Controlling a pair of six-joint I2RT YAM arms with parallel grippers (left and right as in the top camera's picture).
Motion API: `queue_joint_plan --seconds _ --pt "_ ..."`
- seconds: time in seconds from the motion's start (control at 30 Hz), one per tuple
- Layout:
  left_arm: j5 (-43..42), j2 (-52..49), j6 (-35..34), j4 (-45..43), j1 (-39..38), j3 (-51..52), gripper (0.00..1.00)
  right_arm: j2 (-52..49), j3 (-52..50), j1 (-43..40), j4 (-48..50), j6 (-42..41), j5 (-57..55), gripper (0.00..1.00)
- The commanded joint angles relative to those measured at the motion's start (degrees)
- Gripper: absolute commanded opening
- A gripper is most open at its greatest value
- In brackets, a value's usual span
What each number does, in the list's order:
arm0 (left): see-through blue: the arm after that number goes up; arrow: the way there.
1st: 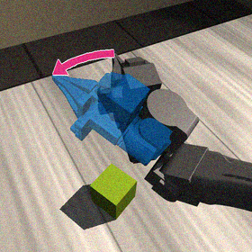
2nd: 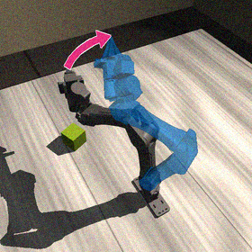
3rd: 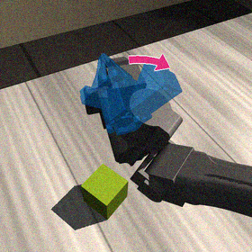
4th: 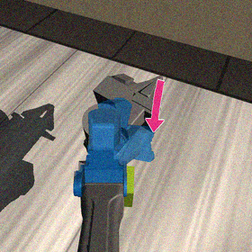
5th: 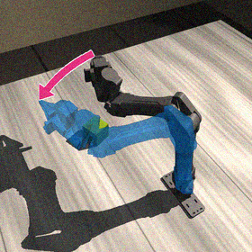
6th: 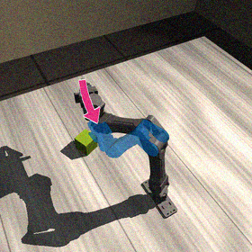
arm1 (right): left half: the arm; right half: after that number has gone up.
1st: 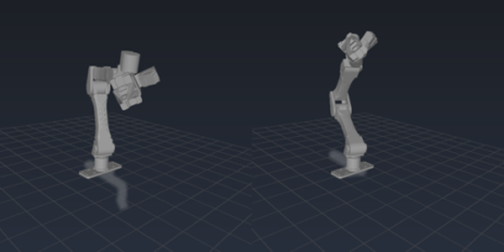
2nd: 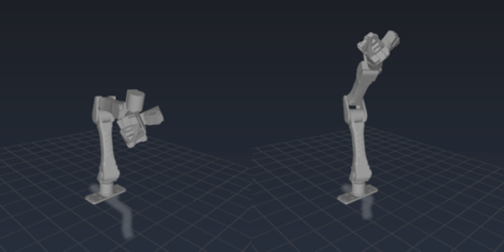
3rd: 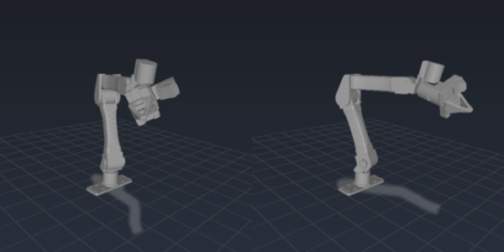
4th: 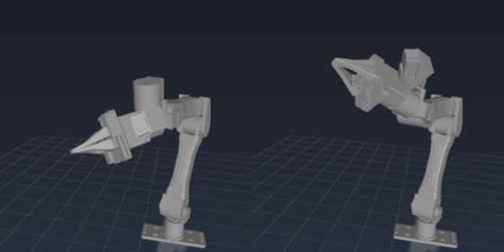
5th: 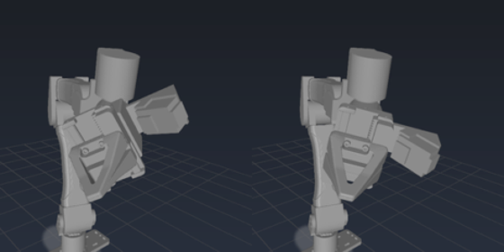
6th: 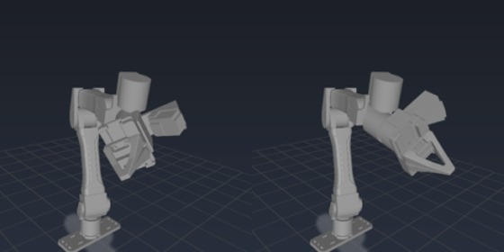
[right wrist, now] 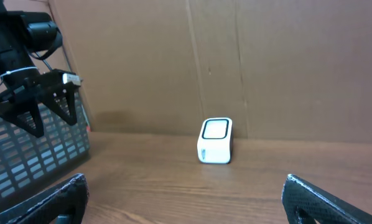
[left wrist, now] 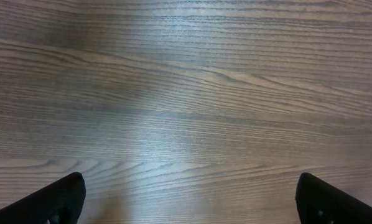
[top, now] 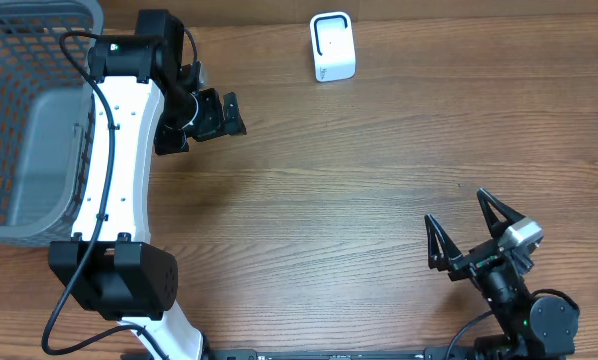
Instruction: Scan the item barcode
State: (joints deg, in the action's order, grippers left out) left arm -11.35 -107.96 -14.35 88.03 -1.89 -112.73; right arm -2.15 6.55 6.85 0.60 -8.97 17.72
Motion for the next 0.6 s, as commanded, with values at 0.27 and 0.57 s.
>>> queue_joint_plan --seconds 0.27,0.57 --pt "-0.20 -0.42 1.51 -0.09 -0.37 0.15 1.00 2.03 -6.12 0.22 6.49 0.04 -3.61 1.00" --pt "-0.20 -0.42 1.51 -0.09 -0.37 0.15 1.00 2.03 -6.12 0.15 -1.70 0.07 -6.60 1.00"
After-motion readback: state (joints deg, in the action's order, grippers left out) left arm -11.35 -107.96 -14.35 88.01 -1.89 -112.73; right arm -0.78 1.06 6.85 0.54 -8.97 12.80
